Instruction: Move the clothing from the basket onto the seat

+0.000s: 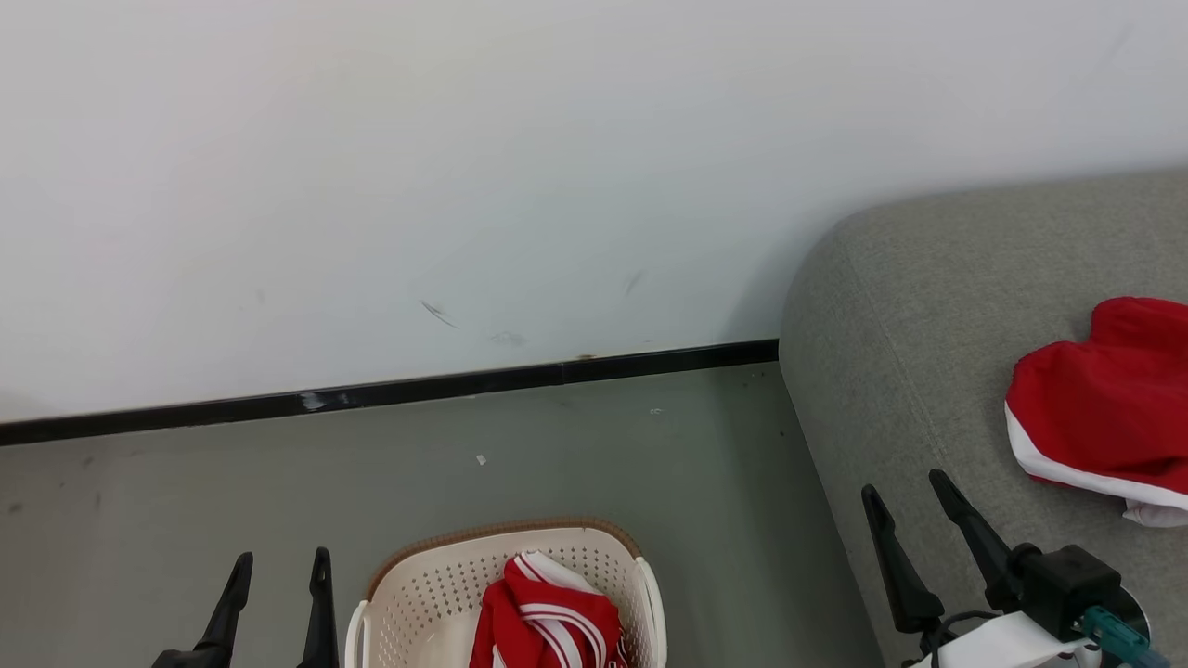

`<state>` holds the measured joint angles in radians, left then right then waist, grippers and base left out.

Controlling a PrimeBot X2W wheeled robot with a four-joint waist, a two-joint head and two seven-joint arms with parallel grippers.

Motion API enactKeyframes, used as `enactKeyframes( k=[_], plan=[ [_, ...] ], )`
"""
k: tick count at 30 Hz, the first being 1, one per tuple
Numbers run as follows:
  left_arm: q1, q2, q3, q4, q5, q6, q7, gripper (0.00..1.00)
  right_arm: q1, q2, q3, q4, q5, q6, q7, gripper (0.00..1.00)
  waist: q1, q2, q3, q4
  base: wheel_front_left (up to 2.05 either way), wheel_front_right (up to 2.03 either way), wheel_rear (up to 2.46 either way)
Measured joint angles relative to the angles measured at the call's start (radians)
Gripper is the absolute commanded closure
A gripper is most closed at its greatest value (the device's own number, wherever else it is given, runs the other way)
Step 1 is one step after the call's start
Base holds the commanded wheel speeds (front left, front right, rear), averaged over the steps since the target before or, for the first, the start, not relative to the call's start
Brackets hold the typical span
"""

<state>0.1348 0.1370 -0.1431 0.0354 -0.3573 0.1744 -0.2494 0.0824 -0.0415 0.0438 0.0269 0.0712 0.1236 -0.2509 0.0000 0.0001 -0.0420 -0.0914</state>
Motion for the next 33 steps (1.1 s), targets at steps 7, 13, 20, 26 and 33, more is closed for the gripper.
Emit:
enactKeyframes(
  k=[7,13,20,26,33],
  plan=[
    [0.000,-0.001,0.003,-0.007,0.004,0.000,0.000,0.00,0.017,0.000,0.000,-0.018,0.000,0.000,0.000,0.00,0.0000,0.0000,0.007,0.001,0.00,0.00,0.00],
    [0.000,-0.002,0.005,-0.012,0.019,0.000,0.000,0.00,0.017,0.000,0.000,-0.030,0.003,0.000,0.000,0.00,0.0001,0.0000,0.015,0.004,0.00,0.00,0.00],
    [0.000,0.000,0.011,-0.012,0.024,-0.001,0.000,0.00,0.018,0.000,-0.001,-0.048,0.008,0.000,0.000,0.00,0.0000,0.0000,0.028,0.007,0.00,0.00,0.00],
    [0.000,0.016,0.006,0.005,0.026,-0.005,0.000,0.00,0.026,0.000,-0.002,-0.057,0.007,0.000,0.000,0.00,0.0000,0.0000,0.044,0.008,0.00,0.00,0.00],
    [-0.020,0.028,-0.022,0.034,0.035,-0.030,0.008,0.00,0.043,0.001,-0.027,-0.081,0.004,0.000,0.000,0.00,0.0000,0.0000,0.072,0.007,0.00,0.00,0.00]
  ],
)
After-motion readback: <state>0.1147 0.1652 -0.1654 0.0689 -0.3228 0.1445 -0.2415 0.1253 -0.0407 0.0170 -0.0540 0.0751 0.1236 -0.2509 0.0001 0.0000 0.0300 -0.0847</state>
